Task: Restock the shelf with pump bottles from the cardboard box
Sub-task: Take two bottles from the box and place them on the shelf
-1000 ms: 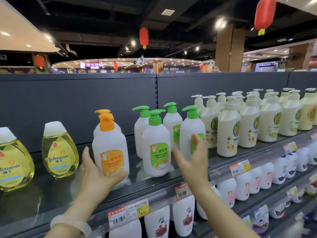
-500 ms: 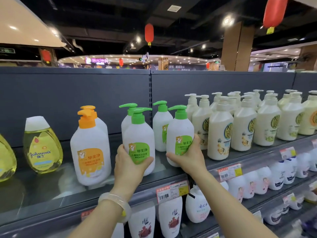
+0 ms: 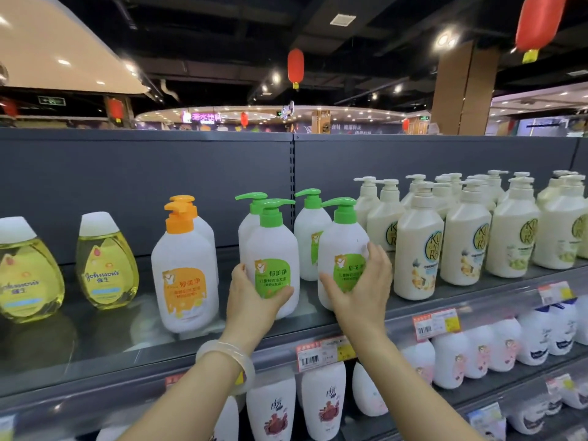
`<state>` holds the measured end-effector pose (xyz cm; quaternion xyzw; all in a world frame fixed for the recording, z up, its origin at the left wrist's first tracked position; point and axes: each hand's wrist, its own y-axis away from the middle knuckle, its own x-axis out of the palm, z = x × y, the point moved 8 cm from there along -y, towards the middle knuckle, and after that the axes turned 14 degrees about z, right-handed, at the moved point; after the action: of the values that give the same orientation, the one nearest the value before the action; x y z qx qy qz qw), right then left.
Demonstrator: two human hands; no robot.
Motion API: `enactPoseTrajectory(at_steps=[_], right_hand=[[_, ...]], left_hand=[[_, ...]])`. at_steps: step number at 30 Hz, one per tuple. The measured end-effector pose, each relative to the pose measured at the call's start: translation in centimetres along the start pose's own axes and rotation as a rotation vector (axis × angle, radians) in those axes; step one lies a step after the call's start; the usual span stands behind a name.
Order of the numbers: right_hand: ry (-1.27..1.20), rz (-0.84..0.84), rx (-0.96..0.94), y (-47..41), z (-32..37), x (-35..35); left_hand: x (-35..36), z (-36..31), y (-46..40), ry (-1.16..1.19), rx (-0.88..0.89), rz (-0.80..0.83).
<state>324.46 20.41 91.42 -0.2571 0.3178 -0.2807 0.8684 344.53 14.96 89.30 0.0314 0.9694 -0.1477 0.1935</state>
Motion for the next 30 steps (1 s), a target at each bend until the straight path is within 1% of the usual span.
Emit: enactPoseTrajectory(at_steps=[1,2,3,4,5,6,7,8,10,11,12,14,15,22,25,30], right_hand=[[-0.033,-0.077,-0.14,0.9,2.3,-0.5],[-0.072,-0.085,-0.244,1.7,4.1,-0.1],[-0.098,-0.04,-0.307,2.4,5.6,0.7],[-0.103,0.025,-0.324,2.8,6.6,1.7],[-0.099,0.097,-0.294,2.9,7.1,2.9],[-0.106,0.18,-0.225,2.8,7.0,4.1],[-0.138,0.27,-0.127,2.7,6.7,5.3],[-0.178,0.339,-0.028,2.5,6.1,6.5],[-0.218,0.401,0.082,2.3,5.5,8.0],[-0.219,0.417,0.11,2.3,5.4,8.5],[-0.21,0.418,0.132,2.3,5.4,9.0],[-0.186,0.389,0.181,2.4,5.1,9.6],[-0.176,0.376,0.203,2.5,4.9,9.8],[-0.167,0.342,0.228,2.5,4.4,9.8],[-0.163,0.352,0.227,2.6,4.5,9.9],[-0.157,0.352,0.213,2.6,4.7,9.9]], left_hand=[[-0.3,-0.7,0.8,-0.017,0.043,-0.015],[-0.9,-1.6,2.1,-0.04,0.093,-0.058],[-1.8,-2.6,3.7,-0.06,0.172,-0.14],[-3.2,-3.4,5.5,-0.075,0.261,-0.254],[-4.8,-3.8,7.1,-0.074,0.324,-0.383],[-6.6,-3.5,8.4,-0.044,0.332,-0.496],[-8.3,-2.5,8.7,0.001,0.279,-0.567],[-9.8,-1.3,8.3,0.034,0.182,-0.58],[-11.7,1.1,6.4,0.019,-0.025,-0.492],[-12.1,2.1,5.3,-0.012,-0.085,-0.418],[-12.1,3.1,4.3,-0.04,-0.125,-0.336],[-11.2,4.3,3.0,-0.042,-0.146,-0.178],[-10.9,4.5,2.8,-0.043,-0.161,-0.145],[-10.8,5.0,2.8,-0.085,-0.12,-0.158],[-10.6,5.0,2.8,-0.106,-0.095,-0.155],[-10.4,5.1,2.6,-0.12,-0.112,-0.156]])
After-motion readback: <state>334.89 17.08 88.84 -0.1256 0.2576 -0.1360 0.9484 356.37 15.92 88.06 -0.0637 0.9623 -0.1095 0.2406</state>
